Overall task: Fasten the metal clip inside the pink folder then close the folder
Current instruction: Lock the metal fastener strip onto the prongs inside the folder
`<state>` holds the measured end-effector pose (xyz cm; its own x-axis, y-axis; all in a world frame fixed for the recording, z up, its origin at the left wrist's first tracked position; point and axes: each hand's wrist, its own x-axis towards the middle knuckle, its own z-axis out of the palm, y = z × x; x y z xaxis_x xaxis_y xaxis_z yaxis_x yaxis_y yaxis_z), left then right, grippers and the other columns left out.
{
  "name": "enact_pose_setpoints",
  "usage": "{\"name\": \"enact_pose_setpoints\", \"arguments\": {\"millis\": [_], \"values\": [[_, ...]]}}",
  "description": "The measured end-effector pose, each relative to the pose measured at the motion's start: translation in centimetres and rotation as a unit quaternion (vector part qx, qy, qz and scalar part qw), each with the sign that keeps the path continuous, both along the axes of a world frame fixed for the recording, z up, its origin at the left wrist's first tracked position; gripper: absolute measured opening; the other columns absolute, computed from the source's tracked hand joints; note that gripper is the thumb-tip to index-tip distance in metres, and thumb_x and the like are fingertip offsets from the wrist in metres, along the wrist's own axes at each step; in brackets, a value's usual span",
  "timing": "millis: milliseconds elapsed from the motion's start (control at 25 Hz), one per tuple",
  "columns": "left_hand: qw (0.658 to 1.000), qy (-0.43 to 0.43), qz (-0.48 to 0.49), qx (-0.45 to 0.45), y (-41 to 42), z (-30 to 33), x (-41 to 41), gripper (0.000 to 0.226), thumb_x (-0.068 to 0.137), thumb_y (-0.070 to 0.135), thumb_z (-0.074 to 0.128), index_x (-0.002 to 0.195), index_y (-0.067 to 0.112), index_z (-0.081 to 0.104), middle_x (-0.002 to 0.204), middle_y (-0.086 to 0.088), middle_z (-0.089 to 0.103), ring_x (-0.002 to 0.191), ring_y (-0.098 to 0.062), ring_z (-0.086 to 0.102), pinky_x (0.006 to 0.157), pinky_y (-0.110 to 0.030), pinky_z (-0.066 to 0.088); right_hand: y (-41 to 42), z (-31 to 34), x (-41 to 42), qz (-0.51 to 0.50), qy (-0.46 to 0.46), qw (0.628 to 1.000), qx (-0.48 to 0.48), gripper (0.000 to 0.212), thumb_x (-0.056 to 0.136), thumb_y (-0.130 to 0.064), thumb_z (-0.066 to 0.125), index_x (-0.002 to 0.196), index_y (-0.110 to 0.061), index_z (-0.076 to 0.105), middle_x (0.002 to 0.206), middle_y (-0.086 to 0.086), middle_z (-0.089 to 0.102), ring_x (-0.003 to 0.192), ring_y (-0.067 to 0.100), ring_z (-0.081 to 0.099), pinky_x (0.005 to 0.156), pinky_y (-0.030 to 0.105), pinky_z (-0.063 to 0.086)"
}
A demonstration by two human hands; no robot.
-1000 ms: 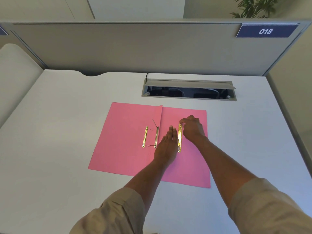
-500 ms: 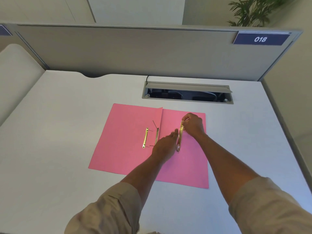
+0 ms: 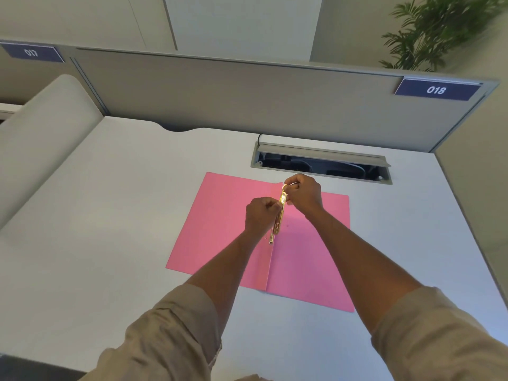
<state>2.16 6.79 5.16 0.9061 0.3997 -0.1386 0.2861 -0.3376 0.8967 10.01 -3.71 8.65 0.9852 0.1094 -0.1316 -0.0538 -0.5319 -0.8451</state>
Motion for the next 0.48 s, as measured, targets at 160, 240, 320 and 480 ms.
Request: {"name": "enact_pose_setpoints", "arguments": {"millis": [160, 240, 320, 480], "values": [[0.998, 0.013, -0.007, -0.064, 2.9, -0.2, -0.3, 0.017, 0.092, 0.017, 0.063, 0.089, 0.006, 0.075, 0.074, -0.010, 0.072, 0.066, -0.024, 0.068, 0.072, -0.048, 0.063, 2.4, 0.4, -0.3, -0.014, 0.037, 0.999, 0.029, 0.013, 0.085, -0.011, 0.072, 0.096, -0.011, 0.065, 0.088, 0.007, 0.072, 0.063, 0.015, 0.070, 0.050, 0.021, 0.054], [0.998, 0.025, -0.022, -0.058, 4.2, -1.0, -0.4, 0.017, 0.091, 0.019, 0.064, 0.089, 0.007, 0.076, 0.076, -0.009, 0.072, 0.071, -0.024, 0.068, 0.076, -0.048, 0.062, 2.8, -0.1, -0.6, -0.011, 0.046, 0.999, 0.008, 0.011, 0.085, -0.012, 0.071, 0.094, -0.013, 0.065, 0.090, 0.008, 0.073, 0.064, 0.014, 0.070, 0.058, 0.028, 0.059], [0.997, 0.041, -0.018, -0.065, 5.2, -2.2, -0.5, 0.018, 0.086, 0.025, 0.065, 0.088, 0.011, 0.077, 0.081, -0.009, 0.075, 0.081, -0.029, 0.070, 0.081, -0.045, 0.060, 2.7, -1.1, -0.8, -0.002, 0.044, 0.999, -0.026, 0.008, 0.085, -0.011, 0.069, 0.089, -0.017, 0.064, 0.095, 0.008, 0.073, 0.074, 0.019, 0.072, 0.073, 0.039, 0.062], [0.993, 0.081, -0.013, -0.086, 6.1, -4.2, -0.5, 0.015, 0.088, 0.018, 0.066, 0.087, 0.009, 0.078, 0.085, -0.007, 0.074, 0.083, -0.023, 0.066, 0.081, -0.037, 0.053, 1.6, -3.4, -1.3, -0.002, 0.102, 0.994, -0.048, 0.006, 0.088, -0.009, 0.068, 0.093, -0.012, 0.068, 0.098, 0.011, 0.073, 0.075, 0.021, 0.070, 0.075, 0.040, 0.062]]}}
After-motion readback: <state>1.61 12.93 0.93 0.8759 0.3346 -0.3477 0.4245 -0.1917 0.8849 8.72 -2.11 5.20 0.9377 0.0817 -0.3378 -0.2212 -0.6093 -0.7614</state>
